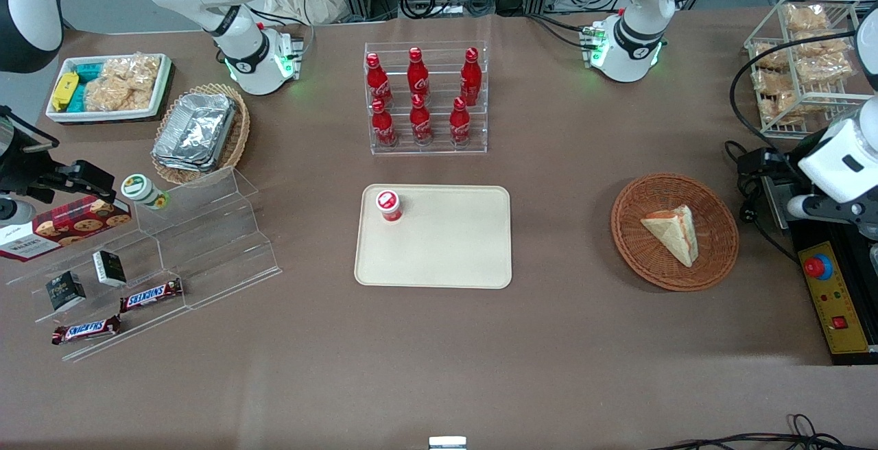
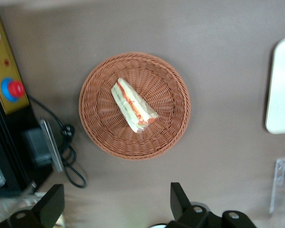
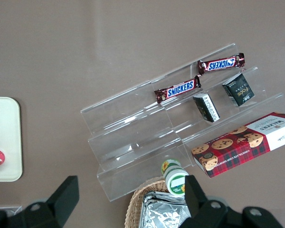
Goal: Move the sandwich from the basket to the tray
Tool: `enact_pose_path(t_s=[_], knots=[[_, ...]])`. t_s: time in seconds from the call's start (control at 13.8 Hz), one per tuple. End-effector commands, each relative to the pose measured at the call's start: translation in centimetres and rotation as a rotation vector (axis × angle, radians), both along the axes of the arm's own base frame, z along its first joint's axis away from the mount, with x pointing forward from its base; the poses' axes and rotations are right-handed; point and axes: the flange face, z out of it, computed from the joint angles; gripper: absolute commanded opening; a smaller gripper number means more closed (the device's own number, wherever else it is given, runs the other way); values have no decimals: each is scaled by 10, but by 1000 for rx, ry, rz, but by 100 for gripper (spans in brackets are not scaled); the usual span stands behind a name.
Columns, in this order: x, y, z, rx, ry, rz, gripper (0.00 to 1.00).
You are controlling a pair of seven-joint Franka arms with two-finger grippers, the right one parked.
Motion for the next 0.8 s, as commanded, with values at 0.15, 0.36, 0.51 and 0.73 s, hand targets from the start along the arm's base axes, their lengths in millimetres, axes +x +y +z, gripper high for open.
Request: enact_pose_path(t_s=[0.15, 0.36, 0.51, 0.73], knots=[[-1, 18, -51, -8, -37, 450, 100], [-11, 18, -100, 6, -93, 586, 100], [-14, 20, -130, 14, -125, 751, 100], [-28, 16, -172, 19, -148, 853, 100]])
